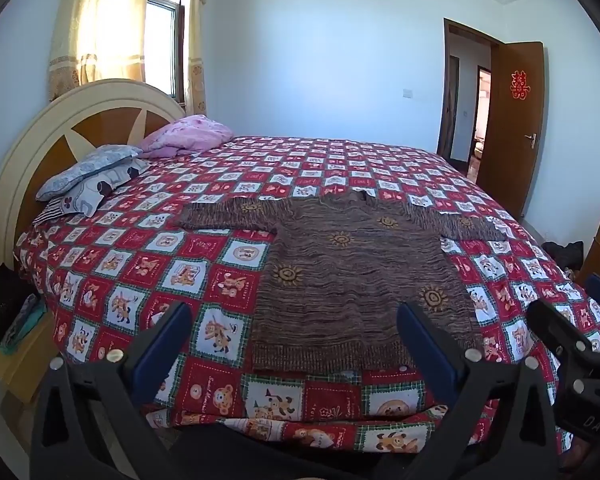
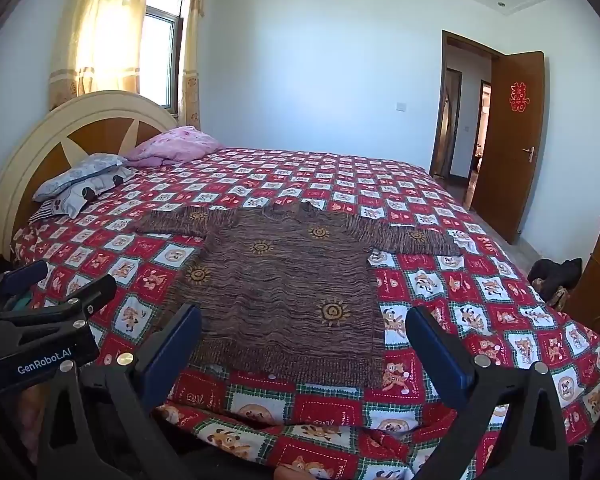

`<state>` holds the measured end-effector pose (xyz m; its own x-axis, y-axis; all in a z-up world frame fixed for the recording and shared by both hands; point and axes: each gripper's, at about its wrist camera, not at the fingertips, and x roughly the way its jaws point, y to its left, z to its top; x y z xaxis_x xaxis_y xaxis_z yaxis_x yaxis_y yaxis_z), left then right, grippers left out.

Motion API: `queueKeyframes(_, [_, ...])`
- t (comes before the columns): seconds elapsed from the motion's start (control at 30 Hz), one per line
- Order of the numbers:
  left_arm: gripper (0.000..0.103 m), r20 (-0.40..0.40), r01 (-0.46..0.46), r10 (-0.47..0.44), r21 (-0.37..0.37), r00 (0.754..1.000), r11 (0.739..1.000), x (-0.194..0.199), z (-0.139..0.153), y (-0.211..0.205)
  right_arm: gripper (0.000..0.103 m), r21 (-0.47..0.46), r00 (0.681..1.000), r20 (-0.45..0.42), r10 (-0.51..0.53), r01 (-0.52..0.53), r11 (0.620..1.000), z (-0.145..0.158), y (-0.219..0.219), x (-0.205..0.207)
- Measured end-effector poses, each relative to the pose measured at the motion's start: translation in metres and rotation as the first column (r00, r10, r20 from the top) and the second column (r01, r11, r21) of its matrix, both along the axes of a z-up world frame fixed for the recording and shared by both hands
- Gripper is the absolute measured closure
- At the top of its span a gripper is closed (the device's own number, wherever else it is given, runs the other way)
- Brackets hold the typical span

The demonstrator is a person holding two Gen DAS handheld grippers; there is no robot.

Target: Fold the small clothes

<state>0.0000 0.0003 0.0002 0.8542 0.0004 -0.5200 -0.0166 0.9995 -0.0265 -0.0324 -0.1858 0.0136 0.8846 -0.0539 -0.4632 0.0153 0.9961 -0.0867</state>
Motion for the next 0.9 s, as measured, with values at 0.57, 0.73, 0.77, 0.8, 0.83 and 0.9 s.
queueKeyframes(0.57, [0.0, -0.009, -0.008, 0.008, -0.002, 1.0, 1.0, 0.003, -0.002, 0.012, 0.001, 0.026, 0.998, -0.057, 0.023, -0.021, 0.999, -0.011, 0.004, 0.005])
queueKeyframes(0.73, [0.0, -0.008, -0.006, 0.006, -0.003, 1.0, 1.0, 0.003, -0.003, 0.012, 0.001, 0.031, 0.997, -0.067, 0.025, -0.023, 0.999, -0.013, 0.003, 0.006])
queueKeyframes(0.77, [0.0, -0.008, -0.006, 0.006, -0.004, 1.0, 1.0, 0.003, -0.003, 0.011, 0.001, 0.032, 0.997, -0.07, 0.026, -0.023, 0.999, -0.013, 0.003, 0.007])
queueKeyframes(0.8, [0.0, -0.009, -0.007, 0.007, 0.0, 1.0, 1.0, 0.003, -0.002, 0.008, 0.001, 0.033, 0.997, -0.073, 0.026, -0.024, 0.999, -0.014, 0.003, 0.008])
queueKeyframes(0.83, [0.0, -0.008, -0.008, 0.008, 0.0, 1.0, 1.0, 0.002, -0.002, 0.008, 0.001, 0.034, 0.997, -0.076, 0.026, -0.024, 0.999, -0.014, 0.003, 0.008])
queueKeyframes(0.9, [0.0, -0.008, -0.008, 0.008, 0.001, 1.0, 1.0, 0.002, -0.002, 0.008, 0.001, 0.037, 0.996, -0.079, 0.028, -0.025, 0.999, -0.014, 0.003, 0.008])
